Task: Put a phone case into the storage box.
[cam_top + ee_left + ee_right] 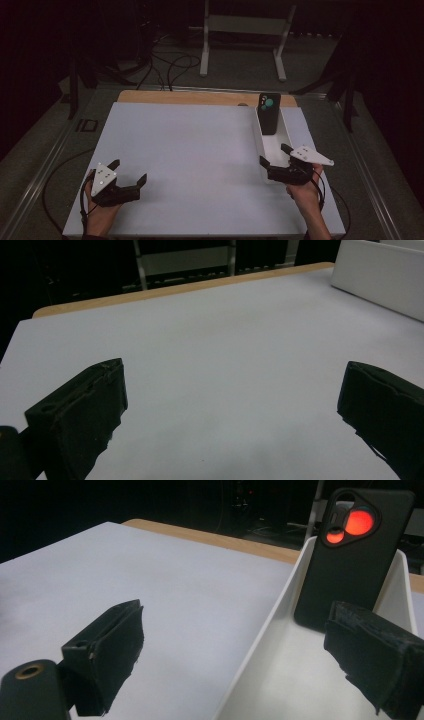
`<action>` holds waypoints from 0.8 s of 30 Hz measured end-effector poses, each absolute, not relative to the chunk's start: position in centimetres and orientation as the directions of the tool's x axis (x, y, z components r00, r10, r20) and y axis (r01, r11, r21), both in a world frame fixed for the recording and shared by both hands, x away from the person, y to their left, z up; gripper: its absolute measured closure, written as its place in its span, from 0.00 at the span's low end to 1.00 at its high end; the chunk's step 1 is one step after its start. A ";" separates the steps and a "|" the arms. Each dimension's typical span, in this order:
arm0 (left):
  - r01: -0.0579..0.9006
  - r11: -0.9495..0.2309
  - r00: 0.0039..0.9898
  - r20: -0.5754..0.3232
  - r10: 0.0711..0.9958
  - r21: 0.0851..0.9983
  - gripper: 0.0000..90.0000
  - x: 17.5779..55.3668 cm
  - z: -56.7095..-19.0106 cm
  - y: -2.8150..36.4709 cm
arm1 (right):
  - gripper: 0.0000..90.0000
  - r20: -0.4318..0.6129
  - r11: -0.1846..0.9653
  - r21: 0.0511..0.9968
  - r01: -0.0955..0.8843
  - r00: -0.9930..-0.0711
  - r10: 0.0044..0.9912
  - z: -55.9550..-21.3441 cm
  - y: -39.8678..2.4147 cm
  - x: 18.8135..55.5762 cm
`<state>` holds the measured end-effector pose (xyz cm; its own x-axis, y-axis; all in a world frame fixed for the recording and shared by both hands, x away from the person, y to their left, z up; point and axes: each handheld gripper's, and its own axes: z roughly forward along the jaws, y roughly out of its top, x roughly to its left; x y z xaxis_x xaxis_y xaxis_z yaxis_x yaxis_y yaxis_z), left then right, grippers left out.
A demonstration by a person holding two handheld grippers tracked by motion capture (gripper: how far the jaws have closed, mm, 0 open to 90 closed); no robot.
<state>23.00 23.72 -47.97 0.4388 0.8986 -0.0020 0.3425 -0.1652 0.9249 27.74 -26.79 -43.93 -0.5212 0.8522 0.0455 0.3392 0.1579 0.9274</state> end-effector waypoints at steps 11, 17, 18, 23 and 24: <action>0.331 -0.168 0.448 0.002 0.894 0.928 0.00 23.0 -47.6 23.7 | 0.10 0.061 0.126 0.944 0.304 -0.538 0.841 -46.0 -27.5 25.7; 0.324 -0.176 0.460 0.008 0.888 0.930 0.00 23.0 -47.7 23.6 | 0.10 0.044 0.133 0.948 0.288 -0.535 0.844 -46.8 -28.0 24.7; 0.322 -0.178 0.462 0.010 0.887 0.930 0.00 23.0 -47.7 23.5 | 0.10 0.046 0.130 0.949 0.287 -0.534 0.844 -46.9 -28.2 24.6; 0.320 -0.188 0.473 0.015 0.881 0.929 0.00 22.9 -47.8 23.4 | 0.10 0.051 0.112 0.955 0.274 -0.526 0.849 -47.1 -28.5 24.5; 0.320 -0.192 0.475 0.018 0.880 0.928 0.00 22.9 -47.9 23.4 | 0.10 0.051 0.110 0.956 0.272 -0.524 0.850 -47.1 -28.5 24.5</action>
<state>22.85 23.41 -47.89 0.4748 0.8799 0.0181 0.3196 -0.1915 0.9280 24.49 -28.49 -47.10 -0.5244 0.8499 0.0510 0.2717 0.1103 0.9560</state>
